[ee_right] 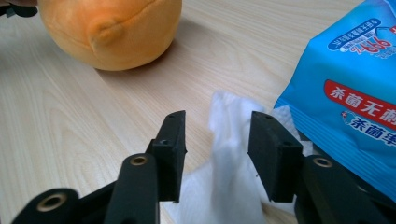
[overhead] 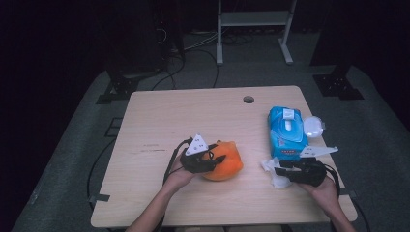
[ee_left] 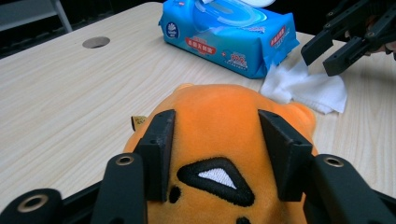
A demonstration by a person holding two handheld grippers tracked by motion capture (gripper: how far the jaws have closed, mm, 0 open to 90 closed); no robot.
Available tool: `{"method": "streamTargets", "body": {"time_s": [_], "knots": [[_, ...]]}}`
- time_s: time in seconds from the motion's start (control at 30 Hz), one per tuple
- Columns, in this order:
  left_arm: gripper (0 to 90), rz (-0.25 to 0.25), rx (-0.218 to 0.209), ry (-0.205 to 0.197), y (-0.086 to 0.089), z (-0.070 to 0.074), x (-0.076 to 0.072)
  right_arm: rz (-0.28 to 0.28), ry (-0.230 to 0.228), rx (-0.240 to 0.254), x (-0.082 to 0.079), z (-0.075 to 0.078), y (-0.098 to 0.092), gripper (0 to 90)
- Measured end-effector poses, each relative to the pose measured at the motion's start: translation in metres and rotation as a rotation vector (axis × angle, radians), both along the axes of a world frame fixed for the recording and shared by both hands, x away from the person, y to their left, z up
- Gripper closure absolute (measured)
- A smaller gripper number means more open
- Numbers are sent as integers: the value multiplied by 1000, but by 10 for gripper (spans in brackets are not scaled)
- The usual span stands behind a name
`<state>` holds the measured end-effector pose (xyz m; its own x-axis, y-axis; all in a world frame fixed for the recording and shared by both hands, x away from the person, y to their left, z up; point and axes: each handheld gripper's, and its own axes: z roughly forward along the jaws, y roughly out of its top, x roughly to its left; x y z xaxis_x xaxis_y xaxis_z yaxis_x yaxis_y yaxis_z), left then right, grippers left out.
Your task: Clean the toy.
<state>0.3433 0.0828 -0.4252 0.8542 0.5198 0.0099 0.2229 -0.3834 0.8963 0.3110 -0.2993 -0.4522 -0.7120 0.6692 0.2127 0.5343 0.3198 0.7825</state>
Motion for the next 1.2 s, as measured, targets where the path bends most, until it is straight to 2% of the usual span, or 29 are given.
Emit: {"method": "streamTargets", "body": {"time_s": [0.1, 0.23, 0.43, 0.6, 0.8, 0.93, 1.2], "knots": [[419, 3, 2, 2, 2, 2, 0, 1, -7, 10, 1, 1, 1, 501], [378, -6, -5, 4, 3, 5, -1, 0, -19, 18, 0, 2, 2, 466], [284, -6, -55, 13, 9, 12, -3, -5, -33, 27, 0, 4, 1, 430], [236, 10, -56, 19, 17, 13, -3, -15, -50, 27, 2, 7, 3, 396], [198, 15, -55, 23, 19, 13, -3, -16, -52, 24, 2, 6, 4, 389], [189, 14, -62, 22, 20, 15, -4, -9, -66, 43, 1, 9, 3, 386], [169, 29, -53, 32, 31, 14, -6, -10, -66, 47, 0, 9, 3, 377]]}}
